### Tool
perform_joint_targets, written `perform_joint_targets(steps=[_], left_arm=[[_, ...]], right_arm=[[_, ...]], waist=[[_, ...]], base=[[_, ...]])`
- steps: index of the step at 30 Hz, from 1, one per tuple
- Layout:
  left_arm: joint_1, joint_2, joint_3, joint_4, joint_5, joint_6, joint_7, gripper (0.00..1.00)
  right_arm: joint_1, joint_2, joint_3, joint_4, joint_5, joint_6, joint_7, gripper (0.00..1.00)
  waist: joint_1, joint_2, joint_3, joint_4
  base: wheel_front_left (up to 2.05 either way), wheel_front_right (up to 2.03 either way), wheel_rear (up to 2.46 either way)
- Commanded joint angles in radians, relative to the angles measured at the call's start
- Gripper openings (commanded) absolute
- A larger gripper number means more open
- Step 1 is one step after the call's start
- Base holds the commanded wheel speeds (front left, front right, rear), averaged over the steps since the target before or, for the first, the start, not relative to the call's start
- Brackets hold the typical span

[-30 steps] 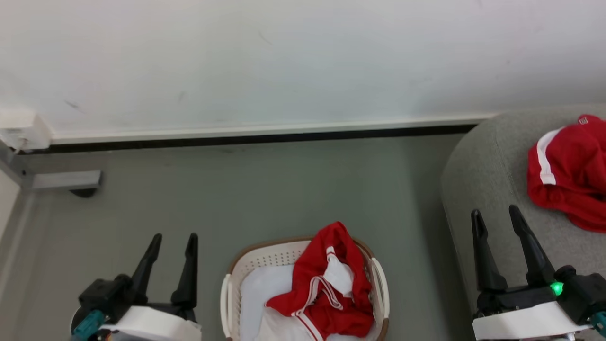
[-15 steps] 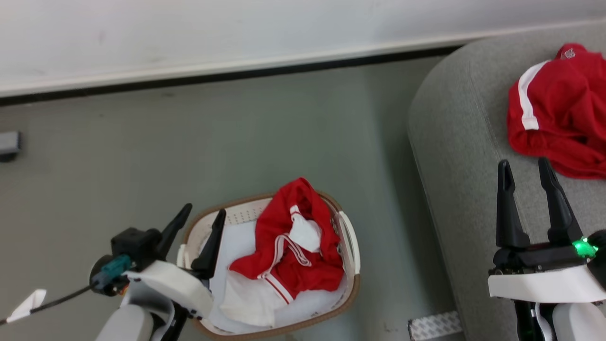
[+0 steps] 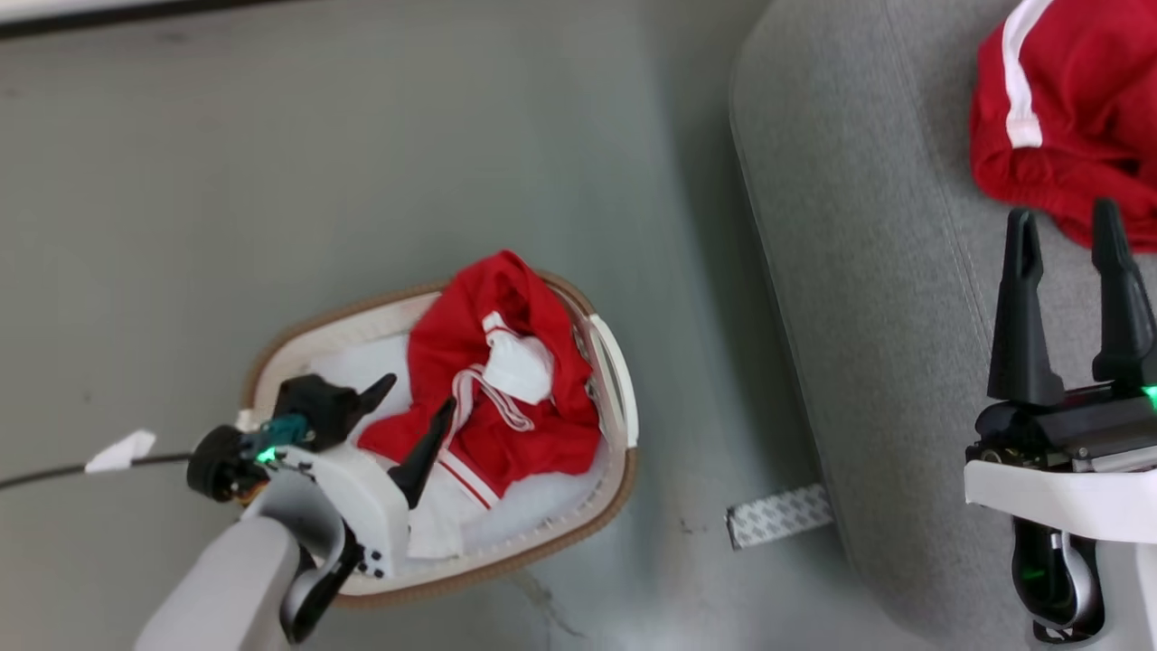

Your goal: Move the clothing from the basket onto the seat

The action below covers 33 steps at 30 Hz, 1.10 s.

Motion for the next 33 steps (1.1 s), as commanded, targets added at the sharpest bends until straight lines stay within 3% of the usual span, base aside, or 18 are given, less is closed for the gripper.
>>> perform_joint_targets(steps=[1, 16, 29, 33], left_arm=[[-0.037, 0.024, -0.026, 0.020, -0.018, 0.001, 0.013, 1.00], [-0.239, 0.124, -0.238, 0.241, -0.069, 0.001, 0.128, 1.00], [-0.365, 0.195, -0.360, 0.382, -0.008, 0.006, 0.173, 1.00], [-0.393, 0.189, -0.397, 0.432, 0.028, 0.013, 0.202, 1.00]], right_arm=[[-0.020, 0.000, -0.001, -0.022, 0.012, -0.002, -0.003, 1.00], [-0.119, 0.001, -0.025, -0.137, 0.108, -0.002, -0.003, 1.00], [-0.113, 0.000, 0.020, -0.201, 0.155, -0.002, -0.003, 1.00], [-0.086, 0.001, 0.016, -0.206, 0.159, -0.002, -0.003, 1.00]], waist=[[-0.0002, 0.0000, 0.064, -0.033], [-0.0002, 0.0000, 0.239, -0.109], [-0.0002, 0.0000, 0.334, -0.189], [-0.0002, 0.0000, 0.336, -0.195]], base=[[0.00, 0.00, 0.00], [0.00, 0.00, 0.00], [0.00, 0.00, 0.00], [0.00, 0.00, 0.00]])
